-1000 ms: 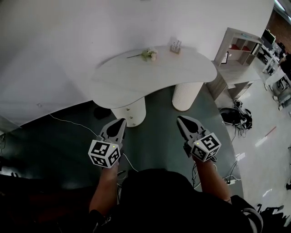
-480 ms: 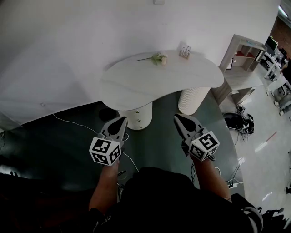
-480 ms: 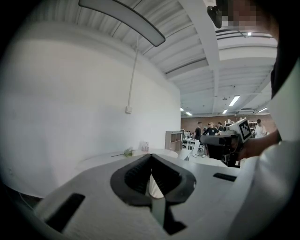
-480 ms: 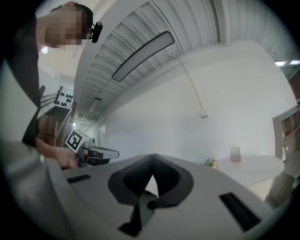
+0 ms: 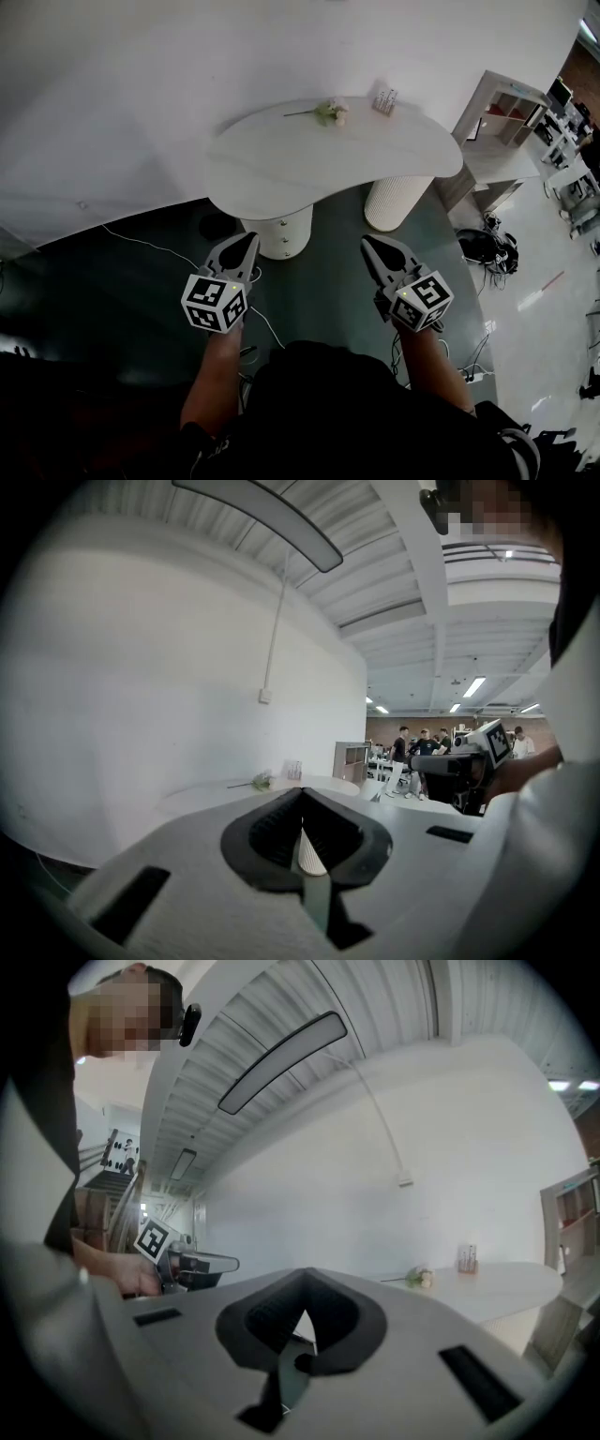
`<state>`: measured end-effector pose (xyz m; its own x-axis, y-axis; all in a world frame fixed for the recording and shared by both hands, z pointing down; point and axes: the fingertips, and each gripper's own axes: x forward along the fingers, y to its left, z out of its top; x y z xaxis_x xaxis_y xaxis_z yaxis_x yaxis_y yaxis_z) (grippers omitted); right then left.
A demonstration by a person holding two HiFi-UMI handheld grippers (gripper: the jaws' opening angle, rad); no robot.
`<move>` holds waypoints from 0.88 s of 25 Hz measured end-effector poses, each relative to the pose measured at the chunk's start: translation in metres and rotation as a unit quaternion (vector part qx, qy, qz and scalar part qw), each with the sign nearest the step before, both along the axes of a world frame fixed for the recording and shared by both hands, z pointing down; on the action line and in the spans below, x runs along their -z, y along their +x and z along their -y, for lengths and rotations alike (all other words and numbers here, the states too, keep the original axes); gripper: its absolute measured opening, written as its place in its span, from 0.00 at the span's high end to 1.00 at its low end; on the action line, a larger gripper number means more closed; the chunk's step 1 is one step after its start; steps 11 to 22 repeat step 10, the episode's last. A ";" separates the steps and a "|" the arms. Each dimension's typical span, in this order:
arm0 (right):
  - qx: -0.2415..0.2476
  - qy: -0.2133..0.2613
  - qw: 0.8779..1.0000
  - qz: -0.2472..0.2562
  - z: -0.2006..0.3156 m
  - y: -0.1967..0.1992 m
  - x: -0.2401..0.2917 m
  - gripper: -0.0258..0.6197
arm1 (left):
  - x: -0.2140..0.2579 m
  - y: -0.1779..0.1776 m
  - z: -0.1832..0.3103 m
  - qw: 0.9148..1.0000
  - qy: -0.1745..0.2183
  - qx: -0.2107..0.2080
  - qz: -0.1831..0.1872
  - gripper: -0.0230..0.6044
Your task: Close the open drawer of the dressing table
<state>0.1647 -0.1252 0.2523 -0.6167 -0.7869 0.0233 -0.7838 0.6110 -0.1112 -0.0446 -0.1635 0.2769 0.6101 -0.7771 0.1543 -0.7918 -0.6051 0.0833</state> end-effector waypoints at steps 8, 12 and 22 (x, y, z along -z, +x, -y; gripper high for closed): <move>-0.017 0.005 1.000 0.007 0.002 0.018 0.006 0.96 | 0.006 0.001 0.001 1.000 0.008 0.004 0.002 0.95; -0.016 0.004 1.000 0.009 0.000 0.021 0.005 0.96 | 0.005 0.004 -0.001 1.000 0.007 0.003 0.004 0.95; -0.016 0.004 1.000 0.009 0.000 0.021 0.005 0.96 | 0.005 0.004 -0.001 1.000 0.007 0.003 0.004 0.95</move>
